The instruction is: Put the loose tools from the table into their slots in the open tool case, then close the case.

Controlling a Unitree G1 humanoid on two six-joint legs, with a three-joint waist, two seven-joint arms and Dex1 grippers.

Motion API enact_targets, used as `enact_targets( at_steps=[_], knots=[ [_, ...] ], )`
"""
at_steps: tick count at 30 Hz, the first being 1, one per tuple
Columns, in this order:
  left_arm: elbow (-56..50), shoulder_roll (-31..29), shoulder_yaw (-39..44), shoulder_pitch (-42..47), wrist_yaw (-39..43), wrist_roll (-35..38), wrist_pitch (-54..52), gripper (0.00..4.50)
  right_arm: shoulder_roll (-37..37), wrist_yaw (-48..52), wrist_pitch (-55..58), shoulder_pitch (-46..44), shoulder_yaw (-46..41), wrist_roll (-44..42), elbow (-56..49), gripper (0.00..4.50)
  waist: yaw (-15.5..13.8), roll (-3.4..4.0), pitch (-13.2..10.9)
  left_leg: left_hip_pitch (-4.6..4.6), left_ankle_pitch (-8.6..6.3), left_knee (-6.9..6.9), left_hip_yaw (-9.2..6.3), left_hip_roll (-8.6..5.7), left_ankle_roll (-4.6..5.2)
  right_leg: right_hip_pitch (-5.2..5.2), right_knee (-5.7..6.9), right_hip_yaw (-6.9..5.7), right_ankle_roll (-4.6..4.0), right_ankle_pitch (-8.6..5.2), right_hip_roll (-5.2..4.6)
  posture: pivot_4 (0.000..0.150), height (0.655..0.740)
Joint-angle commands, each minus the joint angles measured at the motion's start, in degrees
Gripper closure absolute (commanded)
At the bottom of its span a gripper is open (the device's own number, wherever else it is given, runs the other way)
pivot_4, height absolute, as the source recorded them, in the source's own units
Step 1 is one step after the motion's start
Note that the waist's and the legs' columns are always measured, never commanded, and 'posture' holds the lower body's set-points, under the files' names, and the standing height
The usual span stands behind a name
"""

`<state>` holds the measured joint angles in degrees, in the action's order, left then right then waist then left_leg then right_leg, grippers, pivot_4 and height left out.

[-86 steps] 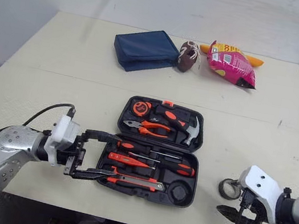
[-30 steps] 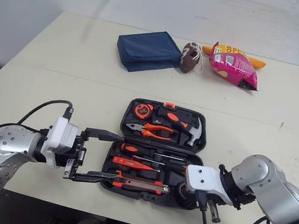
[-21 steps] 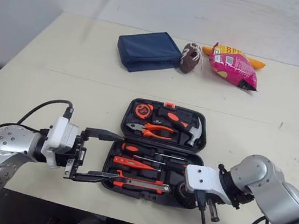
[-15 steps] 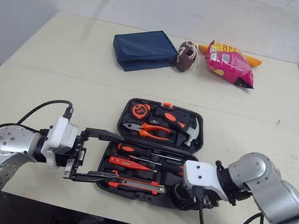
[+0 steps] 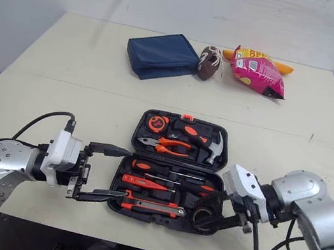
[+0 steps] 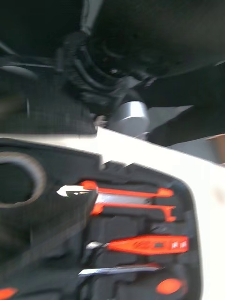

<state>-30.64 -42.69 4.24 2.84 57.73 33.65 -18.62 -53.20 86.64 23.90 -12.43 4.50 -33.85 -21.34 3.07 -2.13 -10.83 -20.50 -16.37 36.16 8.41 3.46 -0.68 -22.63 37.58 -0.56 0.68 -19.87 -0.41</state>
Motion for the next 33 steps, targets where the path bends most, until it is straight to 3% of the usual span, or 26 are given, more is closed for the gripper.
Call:
enact_targets(
  at_steps=[1,8,12,19,23,27,33],
  knots=[
    [-0.9,-0.5,1.3,-0.7,0.5,0.1,1.1,0.0,2.8,-0.3,-9.0,2.8,0.0,3.8,3.8,4.42,0.0,0.01,0.0,0.0,0.0,0.02,0.0,0.0,-0.01,0.0,0.0,0.0,0.0,0.0,0.0,0.15,0.74],
    [-0.2,-0.7,1.7,-1.3,1.0,-0.5,2.1,0.0,7.3,-0.2,-24.9,5.4,2.0,12.4,17.5,4.42,0.1,0.02,0.0,0.08,0.02,0.06,0.02,-0.01,-0.02,0.06,0.06,0.01,0.03,0.03,0.0,0.15,0.74],
    [-0.2,-0.7,2.2,-2.1,0.6,-0.8,2.4,0.0,7.4,0.7,-28.6,7.7,2.5,14.3,25.2,4.42,0.0,-0.01,0.0,0.19,0.03,0.04,0.02,-0.01,-0.03,0.16,0.09,0.01,0.02,0.02,0.0,0.15,0.74],
    [1.1,-1.1,5.4,-4.9,-0.9,-0.6,1.3,0.0,7.1,-1.6,-20.7,9.1,0.0,7.2,18.8,4.42,-0.3,-0.29,0.2,0.25,-0.01,0.04,0.0,-0.01,0.01,0.25,0.06,0.01,0.02,0.02,-0.04,0.15,0.74],
    [5.6,0.0,9.9,-5.3,-5.9,-5.6,5.2,0.0,3.5,-9.0,-4.6,9.0,-6.5,-1.3,9.9,4.42,-0.4,-0.01,0.0,0.17,-0.05,0.05,0.0,-0.01,0.09,0.12,0.1,0.01,0.0,0.03,-0.06,0.15,0.74],
    [9.9,-0.2,11.7,-4.2,-10.2,-8.1,3.2,1.3,2.8,-15.8,-0.2,7.3,-13.5,-3.5,9.0,4.5,-0.2,0.01,0.0,0.16,-0.11,-0.01,0.0,0.0,0.18,0.07,0.11,0.01,-0.04,0.06,-0.03,0.15,0.74],
    [16.5,1.2,6.0,1.3,-13.0,-12.0,0.0,4.26,4.4,-19.4,-5.7,4.8,-14.0,4.1,18.5,4.5,-0.3,0.01,0.0,0.09,-0.11,-0.05,0.02,0.0,0.19,0.02,0.06,0.0,-0.04,0.05,-0.03,0.15,0.74]
  ],
)
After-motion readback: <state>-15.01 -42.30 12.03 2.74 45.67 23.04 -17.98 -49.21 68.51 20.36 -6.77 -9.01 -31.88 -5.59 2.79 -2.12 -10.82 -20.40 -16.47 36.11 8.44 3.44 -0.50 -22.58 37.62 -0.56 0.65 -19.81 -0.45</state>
